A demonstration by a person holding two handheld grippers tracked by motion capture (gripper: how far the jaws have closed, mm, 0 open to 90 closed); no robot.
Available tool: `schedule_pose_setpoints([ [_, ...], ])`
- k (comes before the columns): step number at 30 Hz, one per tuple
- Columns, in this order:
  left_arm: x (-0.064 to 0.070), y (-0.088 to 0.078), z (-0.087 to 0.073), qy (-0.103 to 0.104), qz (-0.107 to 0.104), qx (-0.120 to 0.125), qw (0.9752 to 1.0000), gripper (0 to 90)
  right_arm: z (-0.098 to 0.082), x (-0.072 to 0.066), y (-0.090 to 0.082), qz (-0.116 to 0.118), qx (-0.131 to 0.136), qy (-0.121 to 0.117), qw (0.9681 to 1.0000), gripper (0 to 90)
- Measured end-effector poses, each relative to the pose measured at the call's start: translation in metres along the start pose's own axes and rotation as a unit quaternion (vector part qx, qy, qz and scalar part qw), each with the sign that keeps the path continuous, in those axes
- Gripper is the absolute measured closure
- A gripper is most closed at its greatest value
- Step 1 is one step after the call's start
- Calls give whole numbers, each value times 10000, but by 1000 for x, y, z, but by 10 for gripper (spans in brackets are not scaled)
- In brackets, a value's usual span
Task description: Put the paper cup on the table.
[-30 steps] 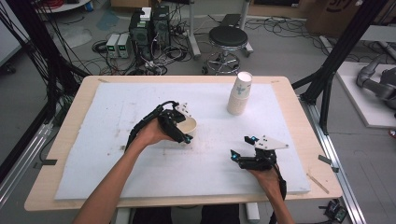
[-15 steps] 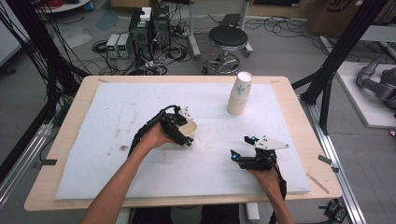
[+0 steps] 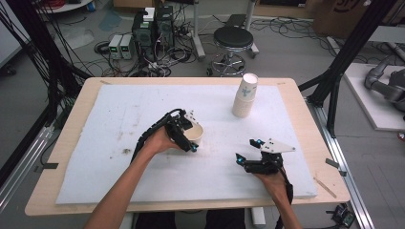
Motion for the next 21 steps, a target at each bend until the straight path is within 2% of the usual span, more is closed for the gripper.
schedule_pose_setpoints([
  [1,0,0,0,0,0,0,10000,128,0,0,0,-1,6,5,10000,193],
  [2,1,0,-1,65,86,156,9998,112,0,0,0,6,5,7,10000,193],
  [4,2,1,-6,11,3,92,10000,113,0,0,0,7,2,12,10000,193],
  [5,2,1,-6,11,3,92,10000,113,0,0,0,4,2,9,10000,193],
  [6,1,1,-10,-30,109,66,9999,113,0,0,0,0,-14,11,10000,193],
  [8,1,0,-13,-104,31,111,9999,113,0,0,0,10,6,-2,10000,193],
  [10,0,0,-14,-136,54,112,9998,113,0,0,0,1,-2,3,10000,193],
  [13,1,-1,-14,-109,46,127,9998,113,0,0,0,8,5,2,10000,193],
  [17,3,-7,-18,-191,67,273,9994,113,0,0,0,7,5,15,10000,193],
  [19,3,-17,-25,-231,120,445,9987,113,0,0,0,15,15,-1,10000,193],
  [21,4,-25,-29,-291,112,507,9982,113,0,0,-1,21,27,-2,10000,193],
])
Point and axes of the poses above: each handheld gripper's, and its own axes: y roughly forward along the jaws, z roughly out of its top, x roughly to its right, the point moved 5 cm from there along y, roughly forward along the jaws, and after that the axes turned 8 degrees about x, right-handed, at the moved point
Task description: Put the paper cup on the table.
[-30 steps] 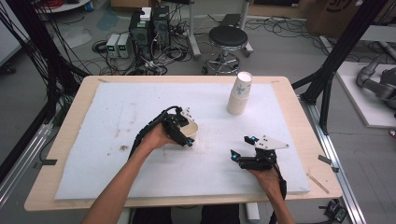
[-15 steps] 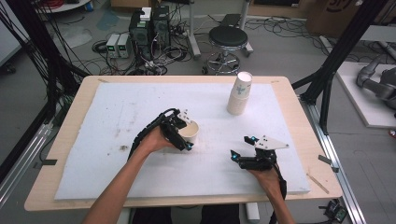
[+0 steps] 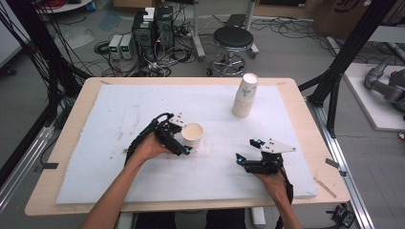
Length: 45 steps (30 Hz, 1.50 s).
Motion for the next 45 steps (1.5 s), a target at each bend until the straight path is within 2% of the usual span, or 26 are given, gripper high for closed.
schedule_pose_setpoints([
  [1,3,-10,-3,21,56,273,9996,113,0,0,0,7,15,-7,10000,193],
  [6,3,-30,-19,-59,180,398,9990,113,0,0,0,-1,7,-1,10000,193],
  [7,4,-39,-27,-173,238,604,9977,113,0,0,0,3,16,-5,10000,193],
  [10,6,-50,-35,-190,295,788,9963,113,0,0,-1,6,46,27,10000,193],
  [11,9,-60,-45,-228,369,1005,9940,113,0,1,-1,-2,54,29,10000,193],
  [13,11,-65,-51,-243,381,1120,9927,113,0,0,-2,-27,80,30,10000,193],
  [15,14,-76,-64,-332,462,1458,9877,113,0,0,-2,-52,85,-15,9999,193],
  [16,14,-76,-64,-332,462,1458,9877,113,0,0,-2,-52,85,-15,9999,193],
  [17,15,-83,-71,-474,575,1733,9821,113,0,0,-2,-63,87,-13,9999,193],
  [18,15,-83,-71,-474,575,1733,9821,113,0,0,-2,-81,102,17,9999,193],
  [19,16,-91,-79,-539,700,1927,9773,113,0,0,-2,-83,120,9,9999,193],
  [20,16,-91,-79,-539,700,1927,9773,113,0,0,-2,-85,136,15,9999,193],
  [21,17,-97,-86,-613,773,2129,9721,113,0,0,-3,-84,156,12,9998,193],
  [22,17,-97,-86,-613,773,2129,9721,113,0,0,-3,-84,156,12,9998,193],
  [23,18,-103,-94,-619,884,2249,9684,113,0,0,-3,-76,169,-6,9998,193],
  [24,18,-103,-94,-619,884,2249,9684,113,0,0,-3,-76,169,-6,9998,193],
  [25,18,-107,-103,-635,1008,2373,9641,113,0,0,-3,-87,171,-26,9998,193],
  [26,18,-107,-103,-635,1008,2373,9641,113,0,0,-3,-87,165,0,9998,193],
  [28,17,-111,-110,-748,1136,2577,9566,113,0,0,-3,-90,174,19,9998,193],
  [29,16,-113,-115,-785,1276,2701,9511,113,0,0,-3,-88,180,19,9998,193],
  [30,16,-113,-115,-785,1276,2701,9511,113,0,0,-3,-88,180,19,9998,193],
  [31,16,-114,-118,-783,1381,2763,9479,113,0,0,-3,-85,195,9,9998,193],
  [36,15,-117,-120,-759,1504,2815,9447,113,0,0,-3,-105,182,-10,9998,193],
  [37,13,-119,-121,-789,1556,2883,9415,114,0,0,-3,-117,187,-14,9998,193],
  [41,11,-121,-124,-913,1579,2961,9376,116,0,-1,-4,-114,208,-20,9997,193],
  [45,13,-119,-123,-739,1675,2873,9402,125,0,-1,-5,-121,300,-84,9994,193],
])
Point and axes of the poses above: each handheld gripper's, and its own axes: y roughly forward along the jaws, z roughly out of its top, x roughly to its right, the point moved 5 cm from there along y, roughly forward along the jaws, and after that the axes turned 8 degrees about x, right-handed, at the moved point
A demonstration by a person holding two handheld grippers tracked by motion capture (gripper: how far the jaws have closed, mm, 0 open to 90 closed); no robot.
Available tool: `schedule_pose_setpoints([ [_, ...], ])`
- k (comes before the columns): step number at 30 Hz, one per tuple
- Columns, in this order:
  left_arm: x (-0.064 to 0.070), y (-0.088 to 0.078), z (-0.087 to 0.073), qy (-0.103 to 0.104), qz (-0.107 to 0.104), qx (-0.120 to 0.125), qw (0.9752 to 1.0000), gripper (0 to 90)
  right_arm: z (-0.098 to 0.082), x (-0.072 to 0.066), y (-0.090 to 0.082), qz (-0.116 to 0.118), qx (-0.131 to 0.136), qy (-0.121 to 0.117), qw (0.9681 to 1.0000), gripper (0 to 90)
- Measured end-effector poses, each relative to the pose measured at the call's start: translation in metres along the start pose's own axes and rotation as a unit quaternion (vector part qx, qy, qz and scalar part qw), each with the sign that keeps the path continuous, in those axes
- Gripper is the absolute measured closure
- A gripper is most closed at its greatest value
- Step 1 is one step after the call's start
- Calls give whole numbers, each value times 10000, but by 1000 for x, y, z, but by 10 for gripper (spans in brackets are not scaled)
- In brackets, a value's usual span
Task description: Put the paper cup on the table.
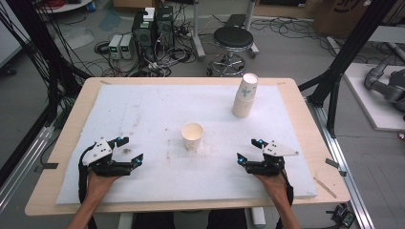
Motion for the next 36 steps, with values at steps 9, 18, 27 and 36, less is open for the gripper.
schedule_pose_setpoints([
  [9,0,1,0,-30,-2,-42,10000,127,0,1,-1,-39,44,68,10000,193],
  [18,-1,1,-1,-69,21,-49,10000,127,0,1,-2,-68,68,65,9999,193],
  [27,-1,1,-1,-72,7,-61,10000,128,0,2,-2,-46,138,57,9999,193],
  [36,-2,0,-1,-109,18,11,9999,128,0,3,-3,-21,183,129,9997,193],
])
Point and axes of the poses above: each handheld gripper's, and its own axes: y roughly forward along the jaws, z roughly out of its top, x roughly to its right, the point moved 5 cm from there along y, roughly forward along the jaws, and after that the axes turned 8 degrees about x, right-handed, at the moved point
